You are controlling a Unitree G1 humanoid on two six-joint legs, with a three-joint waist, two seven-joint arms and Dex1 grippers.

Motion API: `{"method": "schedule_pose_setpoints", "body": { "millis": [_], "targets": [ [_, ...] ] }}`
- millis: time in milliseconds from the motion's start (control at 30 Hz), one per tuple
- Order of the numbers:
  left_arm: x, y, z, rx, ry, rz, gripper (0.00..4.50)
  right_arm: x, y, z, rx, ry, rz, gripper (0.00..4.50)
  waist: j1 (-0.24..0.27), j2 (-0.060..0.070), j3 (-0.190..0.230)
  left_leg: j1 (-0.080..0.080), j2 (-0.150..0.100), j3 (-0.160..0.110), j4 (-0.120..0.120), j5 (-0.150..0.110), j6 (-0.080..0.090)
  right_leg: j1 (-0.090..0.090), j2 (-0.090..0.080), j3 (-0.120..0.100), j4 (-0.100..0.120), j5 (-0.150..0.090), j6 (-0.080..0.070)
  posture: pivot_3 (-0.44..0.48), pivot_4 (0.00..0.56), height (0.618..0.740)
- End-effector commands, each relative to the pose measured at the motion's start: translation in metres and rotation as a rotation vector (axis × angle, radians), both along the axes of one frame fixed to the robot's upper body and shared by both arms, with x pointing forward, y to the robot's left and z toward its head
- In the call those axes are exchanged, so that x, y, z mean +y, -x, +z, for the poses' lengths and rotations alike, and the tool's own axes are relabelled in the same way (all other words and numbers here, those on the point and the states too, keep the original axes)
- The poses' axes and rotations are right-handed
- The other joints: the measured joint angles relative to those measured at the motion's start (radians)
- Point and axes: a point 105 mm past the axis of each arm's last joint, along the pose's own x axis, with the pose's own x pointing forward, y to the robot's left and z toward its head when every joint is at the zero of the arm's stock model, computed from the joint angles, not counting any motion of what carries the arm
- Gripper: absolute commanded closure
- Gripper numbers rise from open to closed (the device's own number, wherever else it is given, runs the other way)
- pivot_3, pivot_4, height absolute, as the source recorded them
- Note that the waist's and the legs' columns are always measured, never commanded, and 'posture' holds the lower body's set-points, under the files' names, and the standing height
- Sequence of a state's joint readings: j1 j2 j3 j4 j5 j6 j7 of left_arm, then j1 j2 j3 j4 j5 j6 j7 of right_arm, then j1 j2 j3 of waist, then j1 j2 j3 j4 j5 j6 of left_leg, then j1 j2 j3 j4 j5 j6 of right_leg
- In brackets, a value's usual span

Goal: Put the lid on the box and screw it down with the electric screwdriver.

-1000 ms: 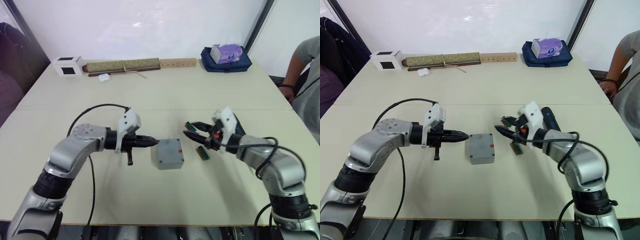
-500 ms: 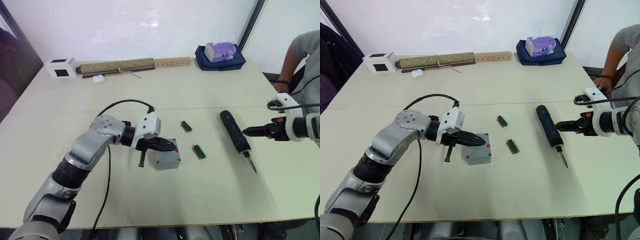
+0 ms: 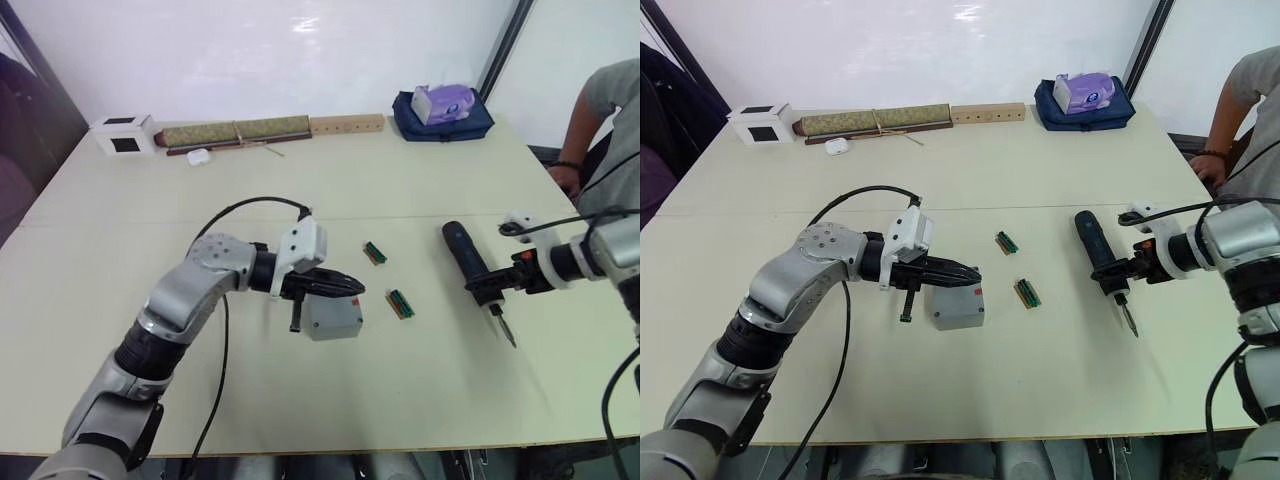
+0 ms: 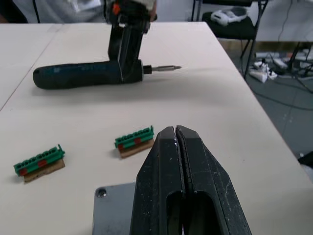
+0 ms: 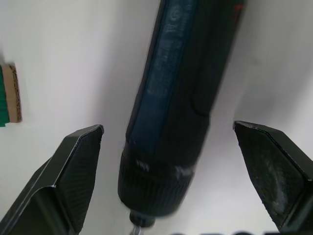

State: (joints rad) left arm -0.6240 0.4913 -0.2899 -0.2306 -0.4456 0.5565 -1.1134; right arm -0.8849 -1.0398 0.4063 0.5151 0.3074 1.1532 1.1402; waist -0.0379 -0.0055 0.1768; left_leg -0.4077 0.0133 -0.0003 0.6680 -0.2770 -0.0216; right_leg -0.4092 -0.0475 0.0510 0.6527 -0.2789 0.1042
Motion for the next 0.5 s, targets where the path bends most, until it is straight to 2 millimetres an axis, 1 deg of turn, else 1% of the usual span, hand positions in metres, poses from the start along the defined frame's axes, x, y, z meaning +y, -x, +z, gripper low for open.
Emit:
{"method": "schedule_pose_setpoints", "body": {
  "millis": [33, 67, 167, 333, 367, 500],
  "targets": [
    [0.001, 0.000, 0.012, -0.002, 0.063, 0.018, 4.50, -0.002, -0.009, -0.006, -0.002, 0.122, 0.085, 0.03, 0.000, 0.000, 0.000, 0.000, 0.000, 0.000, 0.000, 0.000, 0.000, 0.000, 0.000, 0.000, 0.000, 0.000, 0.000, 0.000, 0.150, 0.740],
    [0.002, -0.001, 0.011, 0.005, 0.065, 0.026, 4.50, 0.000, -0.010, -0.008, 0.010, 0.147, 0.112, 0.03, -0.001, 0.000, 0.000, 0.000, 0.000, 0.000, 0.000, 0.000, 0.000, 0.000, 0.000, 0.000, 0.000, 0.000, 0.000, 0.000, 0.150, 0.740],
    [0.005, -0.004, 0.006, 0.021, 0.063, 0.053, 4.50, 0.007, -0.010, -0.015, 0.053, 0.162, 0.164, 0.81, -0.006, -0.002, -0.001, 0.001, 0.000, 0.000, 0.001, 0.000, 0.000, 0.001, 0.000, 0.000, 0.001, 0.000, 0.000, 0.000, 0.150, 0.740],
    [0.010, -0.002, 0.003, 0.032, 0.062, 0.070, 4.50, 0.011, -0.004, -0.025, 0.114, 0.156, 0.169, 2.54, -0.003, -0.003, -0.002, 0.002, 0.001, -0.001, 0.001, 0.000, 0.000, 0.001, 0.001, -0.001, 0.001, 0.000, 0.000, 0.000, 0.150, 0.740],
    [0.010, -0.003, 0.003, 0.033, 0.063, 0.073, 4.50, 0.011, -0.004, -0.025, 0.120, 0.149, 0.157, 2.65, -0.002, -0.003, -0.002, 0.002, 0.001, -0.001, 0.001, 0.000, 0.000, 0.001, 0.001, -0.001, 0.001, 0.000, 0.000, 0.000, 0.150, 0.740],
    [0.013, -0.004, 0.002, 0.030, 0.059, 0.085, 4.50, 0.011, -0.004, -0.026, 0.120, 0.146, 0.141, 2.65, 0.000, -0.003, -0.002, 0.002, 0.000, -0.002, 0.001, 0.000, 0.000, 0.002, 0.001, -0.001, 0.001, 0.000, 0.000, 0.000, 0.150, 0.740]
  ]
}}
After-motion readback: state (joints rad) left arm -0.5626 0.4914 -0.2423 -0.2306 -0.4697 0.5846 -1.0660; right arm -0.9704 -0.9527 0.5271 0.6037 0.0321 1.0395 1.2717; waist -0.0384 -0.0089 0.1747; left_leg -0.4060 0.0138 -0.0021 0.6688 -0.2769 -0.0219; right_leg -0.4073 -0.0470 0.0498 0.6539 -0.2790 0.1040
